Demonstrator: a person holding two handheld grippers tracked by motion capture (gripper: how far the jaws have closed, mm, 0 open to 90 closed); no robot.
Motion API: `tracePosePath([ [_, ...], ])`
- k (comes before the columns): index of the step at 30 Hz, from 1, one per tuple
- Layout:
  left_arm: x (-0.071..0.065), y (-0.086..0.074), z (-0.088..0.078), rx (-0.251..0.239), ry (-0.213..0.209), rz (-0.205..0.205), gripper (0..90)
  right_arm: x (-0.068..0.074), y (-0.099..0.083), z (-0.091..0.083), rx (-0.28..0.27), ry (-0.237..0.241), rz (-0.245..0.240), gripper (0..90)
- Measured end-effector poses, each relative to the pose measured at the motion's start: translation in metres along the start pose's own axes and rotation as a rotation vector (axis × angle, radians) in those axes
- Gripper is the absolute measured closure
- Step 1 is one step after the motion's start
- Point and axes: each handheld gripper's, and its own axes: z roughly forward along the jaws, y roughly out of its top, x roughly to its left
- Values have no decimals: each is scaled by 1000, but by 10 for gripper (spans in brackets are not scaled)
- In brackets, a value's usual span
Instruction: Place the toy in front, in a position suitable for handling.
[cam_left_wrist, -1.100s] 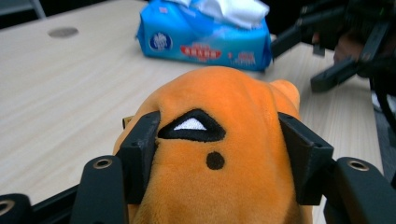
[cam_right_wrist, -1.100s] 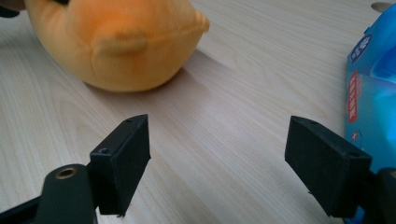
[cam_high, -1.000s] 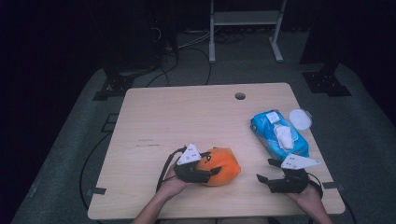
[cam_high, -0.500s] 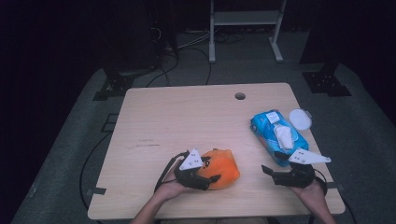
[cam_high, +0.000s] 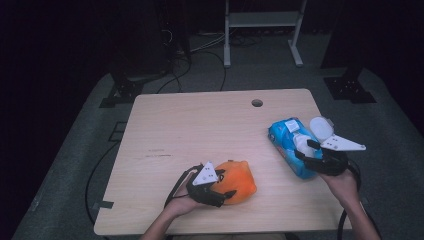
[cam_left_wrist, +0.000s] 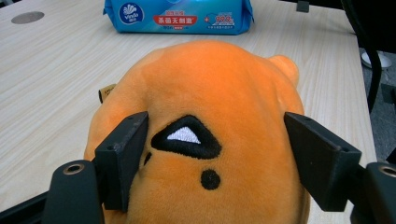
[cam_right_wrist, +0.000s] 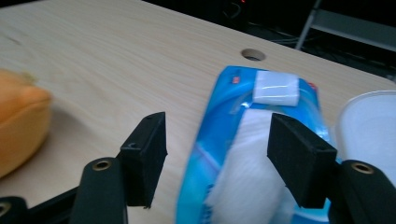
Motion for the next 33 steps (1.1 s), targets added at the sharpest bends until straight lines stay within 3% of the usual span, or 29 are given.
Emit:
tracePosePath([
  [6,-1,0,0,0,4,4,250,-17,4,20,68,-91,6,422],
  [11,0,-1,0,-2,1,2,246,-22,0,32,136,-124,7,537],
  [16,1,-1,1,-6,-4,-5,244,-23,-1,35,164,-148,-6,635],
  [18,1,-1,1,-8,-4,-8,243,-23,-2,36,180,-149,-15,690],
  [22,1,-2,1,-11,-1,-5,242,-27,-4,35,181,-129,25,808],
  [27,1,-2,1,-17,-3,-9,238,-27,-3,32,183,-122,21,831],
  [33,2,-3,1,-19,-4,-8,235,-28,-1,25,149,-84,48,847],
])
